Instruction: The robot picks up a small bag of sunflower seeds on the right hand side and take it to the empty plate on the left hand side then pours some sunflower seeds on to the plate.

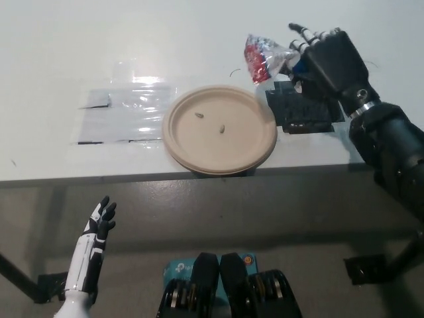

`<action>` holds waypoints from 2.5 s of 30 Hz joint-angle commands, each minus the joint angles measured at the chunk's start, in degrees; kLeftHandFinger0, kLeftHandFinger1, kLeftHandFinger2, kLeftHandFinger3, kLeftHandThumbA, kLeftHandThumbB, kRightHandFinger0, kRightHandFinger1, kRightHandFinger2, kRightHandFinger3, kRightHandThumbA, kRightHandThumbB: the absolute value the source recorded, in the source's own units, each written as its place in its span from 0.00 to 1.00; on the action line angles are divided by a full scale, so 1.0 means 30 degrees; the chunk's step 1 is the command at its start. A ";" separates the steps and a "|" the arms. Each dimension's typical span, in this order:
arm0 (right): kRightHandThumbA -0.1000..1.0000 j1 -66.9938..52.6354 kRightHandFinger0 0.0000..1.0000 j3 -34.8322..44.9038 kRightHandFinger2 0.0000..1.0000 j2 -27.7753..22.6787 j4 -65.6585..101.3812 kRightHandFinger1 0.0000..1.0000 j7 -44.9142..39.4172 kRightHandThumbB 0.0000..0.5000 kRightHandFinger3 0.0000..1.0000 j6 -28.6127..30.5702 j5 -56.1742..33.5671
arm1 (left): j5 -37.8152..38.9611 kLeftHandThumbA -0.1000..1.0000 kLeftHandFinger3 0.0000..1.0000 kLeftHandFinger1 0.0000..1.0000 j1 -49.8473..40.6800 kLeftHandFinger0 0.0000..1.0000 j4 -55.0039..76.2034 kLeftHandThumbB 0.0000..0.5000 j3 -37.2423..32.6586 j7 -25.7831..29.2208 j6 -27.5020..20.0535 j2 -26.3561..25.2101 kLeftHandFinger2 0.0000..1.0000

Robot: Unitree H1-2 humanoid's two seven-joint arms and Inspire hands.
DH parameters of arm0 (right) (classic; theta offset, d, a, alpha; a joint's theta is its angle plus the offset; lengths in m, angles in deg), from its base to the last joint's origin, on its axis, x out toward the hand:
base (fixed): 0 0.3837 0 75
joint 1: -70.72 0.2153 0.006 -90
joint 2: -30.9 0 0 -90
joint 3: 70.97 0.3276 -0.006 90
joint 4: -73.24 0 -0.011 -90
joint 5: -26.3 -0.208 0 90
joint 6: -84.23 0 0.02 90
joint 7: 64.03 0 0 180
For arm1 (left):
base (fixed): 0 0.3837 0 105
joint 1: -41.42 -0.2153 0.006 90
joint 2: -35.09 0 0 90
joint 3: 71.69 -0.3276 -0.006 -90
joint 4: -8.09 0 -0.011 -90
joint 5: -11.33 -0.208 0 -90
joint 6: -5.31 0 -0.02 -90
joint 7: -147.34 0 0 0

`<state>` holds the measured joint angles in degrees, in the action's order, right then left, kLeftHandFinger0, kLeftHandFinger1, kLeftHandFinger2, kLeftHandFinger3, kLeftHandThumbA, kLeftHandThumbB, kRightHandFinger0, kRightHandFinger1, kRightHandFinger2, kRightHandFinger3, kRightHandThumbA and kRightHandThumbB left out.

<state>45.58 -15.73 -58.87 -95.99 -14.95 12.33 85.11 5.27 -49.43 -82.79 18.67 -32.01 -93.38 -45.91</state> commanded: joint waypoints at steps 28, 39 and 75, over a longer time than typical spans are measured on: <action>0.71 0.0163 1.00 0.3723 1.00 -0.0469 -0.0801 1.00 -1.1691 0.98 1.00 -0.1036 -0.6752 | 0.0062 1.00 1.00 1.00 -0.0386 1.00 -0.0112 0.00 0.0545 0.0251 -0.0805 0.0015 1.00; 0.85 -0.0645 1.00 0.4701 1.00 0.0004 -0.0044 1.00 -1.2136 1.00 1.00 0.0051 -0.7428 | -0.0031 1.00 1.00 1.00 -0.0396 1.00 -0.0188 0.00 0.0458 0.0166 -0.0825 -0.0067 1.00; 0.82 -0.5674 1.00 0.6764 1.00 -0.3745 2.1560 1.00 -2.4119 1.00 1.00 -0.4169 -1.3630 | 0.0091 1.00 1.00 1.00 0.0203 1.00 -0.0335 0.16 0.0714 0.0230 -0.0601 -0.0152 1.00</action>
<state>26.55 0.74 -66.20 -41.60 -77.97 4.26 54.28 5.35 -50.63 -84.50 20.22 -31.98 -93.38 -45.85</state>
